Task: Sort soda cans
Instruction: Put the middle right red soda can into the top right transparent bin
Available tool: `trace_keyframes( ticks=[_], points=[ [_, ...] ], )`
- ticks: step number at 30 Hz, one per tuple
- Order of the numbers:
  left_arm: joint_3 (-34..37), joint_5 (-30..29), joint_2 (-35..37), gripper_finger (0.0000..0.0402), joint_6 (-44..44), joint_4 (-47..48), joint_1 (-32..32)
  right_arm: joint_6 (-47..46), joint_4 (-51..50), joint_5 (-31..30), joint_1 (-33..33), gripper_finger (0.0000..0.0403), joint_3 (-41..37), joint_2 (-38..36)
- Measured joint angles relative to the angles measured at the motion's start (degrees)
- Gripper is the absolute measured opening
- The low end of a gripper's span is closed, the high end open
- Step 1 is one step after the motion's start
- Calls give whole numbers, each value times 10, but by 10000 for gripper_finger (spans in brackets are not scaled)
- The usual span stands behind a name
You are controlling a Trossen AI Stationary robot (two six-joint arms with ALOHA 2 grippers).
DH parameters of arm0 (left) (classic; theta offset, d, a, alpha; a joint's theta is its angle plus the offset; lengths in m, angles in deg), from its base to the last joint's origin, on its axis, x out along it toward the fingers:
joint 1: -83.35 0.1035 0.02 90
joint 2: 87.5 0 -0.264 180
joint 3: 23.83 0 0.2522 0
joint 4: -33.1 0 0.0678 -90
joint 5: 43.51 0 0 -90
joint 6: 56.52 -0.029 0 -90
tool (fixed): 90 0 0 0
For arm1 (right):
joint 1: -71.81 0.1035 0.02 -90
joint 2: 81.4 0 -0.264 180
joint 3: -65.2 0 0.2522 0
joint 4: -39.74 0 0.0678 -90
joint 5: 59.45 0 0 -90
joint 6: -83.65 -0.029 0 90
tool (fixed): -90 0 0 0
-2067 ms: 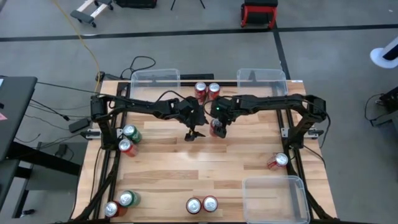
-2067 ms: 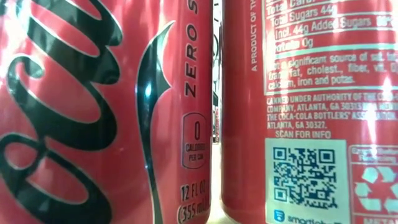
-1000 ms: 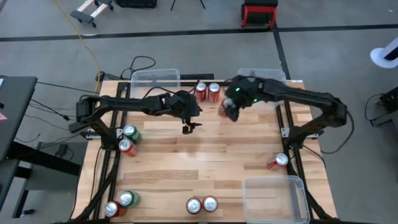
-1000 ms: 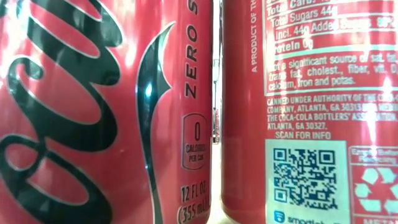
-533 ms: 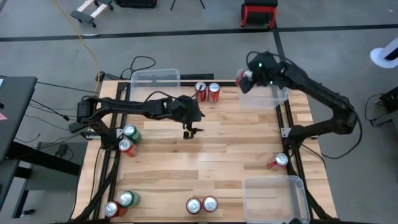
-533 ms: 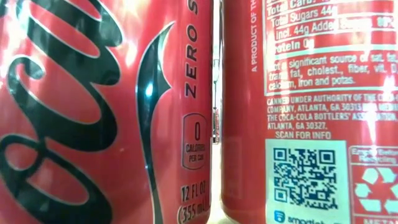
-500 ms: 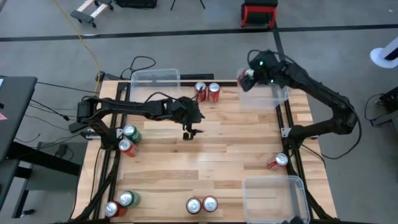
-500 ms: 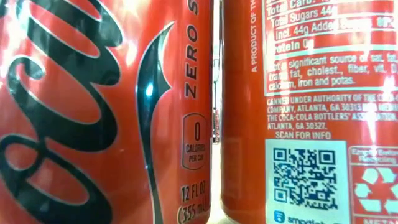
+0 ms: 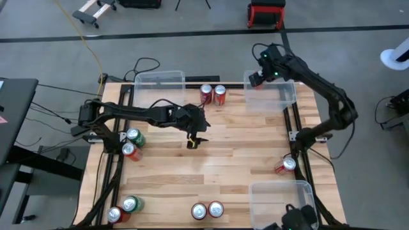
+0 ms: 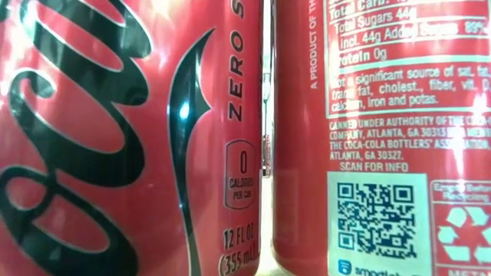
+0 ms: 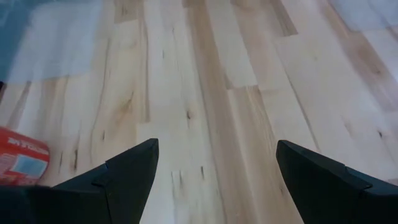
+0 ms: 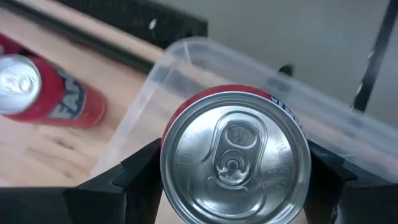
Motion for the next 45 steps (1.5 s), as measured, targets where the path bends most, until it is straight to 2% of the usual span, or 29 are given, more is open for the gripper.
trace_keyframes(
  ticks=[3, 12, 22, 34, 40, 45],
  points=[
    [16, 0, 1, 322, 0, -1, 0, -13, 4, 27, -12, 291, 0, 30],
    [34, -8, 4, 322, 11, -2, 3, -24, 11, 58, -18, 291, 0, 76],
    [34, -9, 4, 322, 25, -3, 4, -49, 8, 69, -30, 291, 0, 77],
    [34, -9, 4, 322, 26, -4, 4, -83, -4, 70, -29, 291, -1, 129],
    [34, -9, 4, 322, 25, -3, 4, -94, 1, 78, -29, 292, 0, 128],
    [34, -9, 4, 322, 26, -1, 4, -86, 1, 78, -29, 304, 0, 128]
  ],
)
